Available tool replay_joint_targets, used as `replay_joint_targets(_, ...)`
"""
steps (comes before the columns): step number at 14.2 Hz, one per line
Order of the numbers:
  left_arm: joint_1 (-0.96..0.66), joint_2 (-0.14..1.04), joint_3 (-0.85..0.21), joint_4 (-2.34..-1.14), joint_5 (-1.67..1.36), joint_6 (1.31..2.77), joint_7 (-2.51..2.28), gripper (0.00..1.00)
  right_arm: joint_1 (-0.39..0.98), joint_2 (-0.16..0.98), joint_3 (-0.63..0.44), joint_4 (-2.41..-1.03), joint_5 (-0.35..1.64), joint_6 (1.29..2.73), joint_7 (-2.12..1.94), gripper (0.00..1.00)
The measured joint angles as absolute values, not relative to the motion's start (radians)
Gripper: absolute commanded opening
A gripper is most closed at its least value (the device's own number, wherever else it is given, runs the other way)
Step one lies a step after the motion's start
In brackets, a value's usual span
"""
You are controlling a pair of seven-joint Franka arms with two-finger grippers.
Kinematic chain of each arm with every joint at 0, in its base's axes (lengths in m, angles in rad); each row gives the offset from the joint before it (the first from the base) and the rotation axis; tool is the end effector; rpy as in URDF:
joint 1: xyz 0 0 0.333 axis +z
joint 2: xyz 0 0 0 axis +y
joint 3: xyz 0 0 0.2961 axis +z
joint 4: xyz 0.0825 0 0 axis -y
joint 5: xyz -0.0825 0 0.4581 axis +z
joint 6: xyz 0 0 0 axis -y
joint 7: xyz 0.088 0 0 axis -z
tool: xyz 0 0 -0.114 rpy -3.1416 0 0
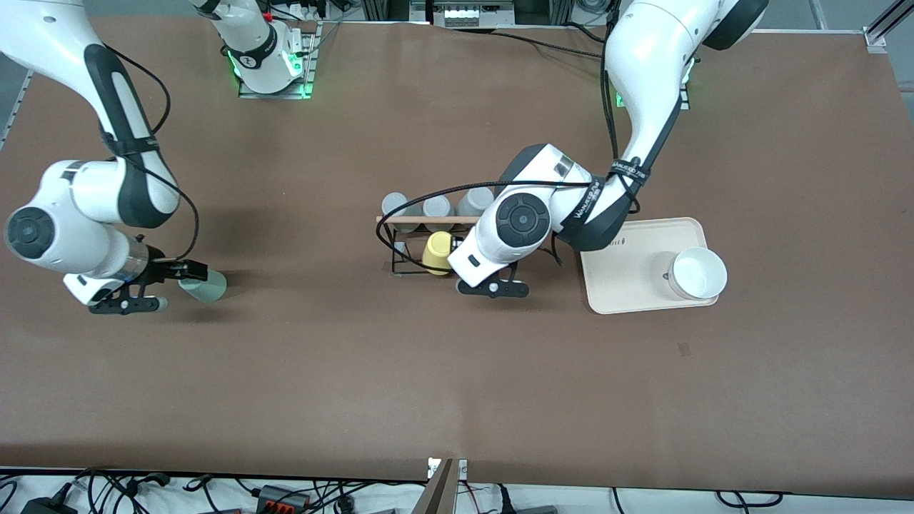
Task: Hang scattered cups on rack with three cups
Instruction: 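Hang the blue cup beside the yellow cup while the right gripper grasps the teal cup, then lift the teal cup with the right gripper and carry it to the rack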
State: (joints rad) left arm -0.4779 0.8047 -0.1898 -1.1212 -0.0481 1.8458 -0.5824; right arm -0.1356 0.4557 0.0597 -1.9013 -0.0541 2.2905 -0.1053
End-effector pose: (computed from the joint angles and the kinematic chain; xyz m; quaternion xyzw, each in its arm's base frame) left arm 0.6559 -0.4719 0.2847 0.9952 -0.0090 -0.0808 0.0551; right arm 0.6648 -0.0520 0.1776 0.9990 0.0306 -0.0331 0.0035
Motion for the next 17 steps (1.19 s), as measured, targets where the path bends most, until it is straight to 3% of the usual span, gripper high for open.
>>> replay_joint_targets(4, -0.333, 0.72, -0.177, -1.098, -0.013, 1.78, -0.584, 1.0, -0.144, 0.456, 0.06, -1.961, -0.055, 2.351, -0.129, 1.0)
replay_joint_targets(7, -0.154, 0.649, -0.186, -1.098, -0.014, 1.668, -0.485, 1.0, -0.151, 0.456, 0.06, -1.963, -0.055, 2.357, -0.157, 0.75)
replay_joint_targets(11, -0.073, 0.526, -0.192, -1.128, -0.014, 1.603, -0.427, 1.0, -0.153, 0.454, 0.06, -1.962, -0.056, 2.36, -0.164, 0.44)
replay_joint_targets(13, -0.052, 0.436, -0.201, -1.209, -0.014, 1.61, -0.389, 1.0, -0.153, 0.452, 0.061, -1.962, -0.056, 2.36, -0.165, 0.39)
replay_joint_targets(17, -0.048, 0.21, -0.217, -1.56, -0.014, 1.777, -0.359, 1.0, -0.139, 0.441, 0.078, -1.942, -0.056, 2.356, -0.159, 0.39)
